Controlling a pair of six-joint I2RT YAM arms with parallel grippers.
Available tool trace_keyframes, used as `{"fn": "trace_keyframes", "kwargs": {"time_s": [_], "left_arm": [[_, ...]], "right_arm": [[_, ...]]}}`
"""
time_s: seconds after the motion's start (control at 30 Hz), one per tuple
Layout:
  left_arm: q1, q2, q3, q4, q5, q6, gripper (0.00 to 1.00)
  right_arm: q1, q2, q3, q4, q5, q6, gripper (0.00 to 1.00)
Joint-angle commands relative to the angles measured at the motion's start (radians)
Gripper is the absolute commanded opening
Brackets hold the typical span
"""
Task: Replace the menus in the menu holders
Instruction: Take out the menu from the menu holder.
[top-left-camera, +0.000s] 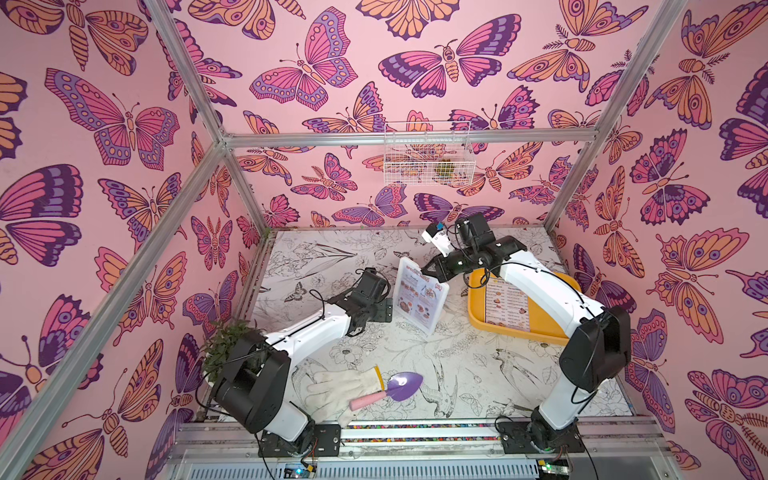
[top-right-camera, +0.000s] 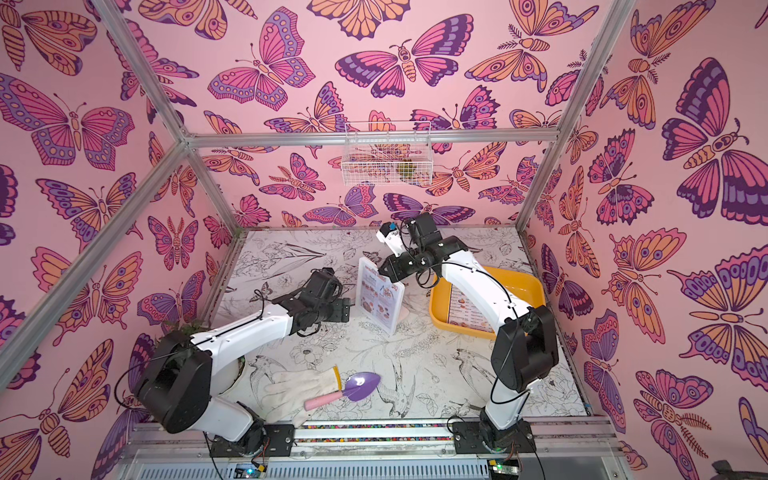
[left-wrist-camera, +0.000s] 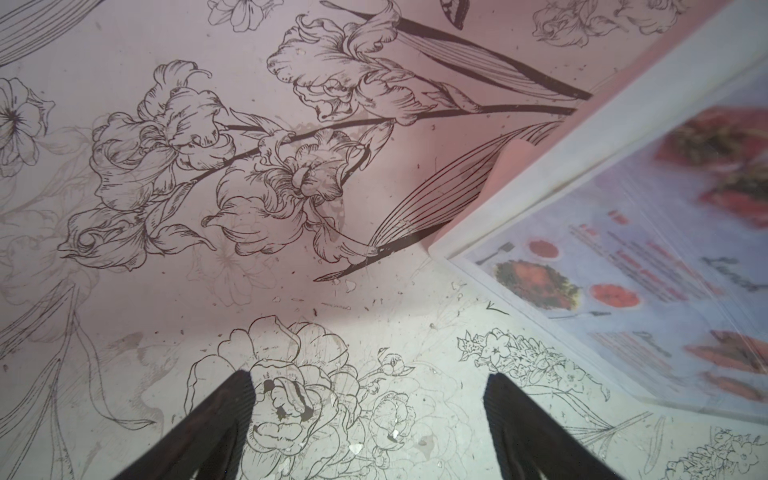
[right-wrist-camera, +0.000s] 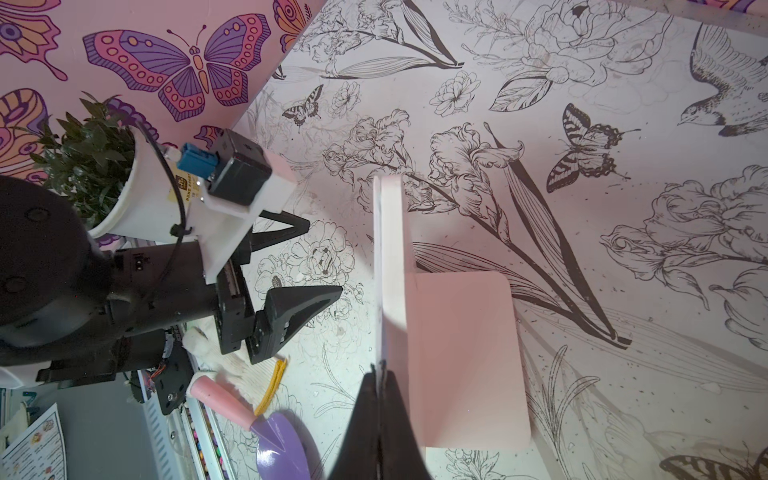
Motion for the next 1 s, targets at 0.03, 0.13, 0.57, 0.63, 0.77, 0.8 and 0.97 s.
{"fn": "trace_keyframes", "kwargs": {"time_s": [0.03, 0.13, 0.57, 0.63, 0.77, 0.8, 0.97], "left_arm": [[-0.010, 0.014, 0.026, -0.007, 0.008, 0.018, 0.89], [-0.011, 0.016, 0.032, -0.008, 0.007, 0.020, 0.89], [-0.011, 0.000, 0.076, -0.038, -0.005, 0.030, 0.89], [-0.011, -0.005, 0.096, -0.056, -0.012, 0.034, 0.89], [0.003, -0.025, 0.145, -0.113, -0.044, 0.048, 0.90], [0.020, -0.034, 0.160, -0.128, -0.045, 0.050, 0.91], [0.167, -0.069, 0.215, -0.173, 0.023, 0.075, 1.00]], "right_arm": [[-0.010, 0.006, 0.034, 0.017, -0.063, 0.044, 0.08], [-0.011, 0.007, 0.026, 0.017, -0.070, 0.045, 0.08], [-0.044, -0.090, 0.022, 0.100, 0.038, 0.085, 0.01], [-0.052, -0.112, 0.030, 0.113, 0.047, 0.080, 0.01], [-0.058, -0.141, 0.097, 0.086, 0.076, 0.039, 0.01], [-0.058, -0.154, 0.115, 0.084, 0.074, 0.032, 0.01], [-0.036, -0.247, 0.145, 0.146, 0.008, 0.042, 0.01]]}}
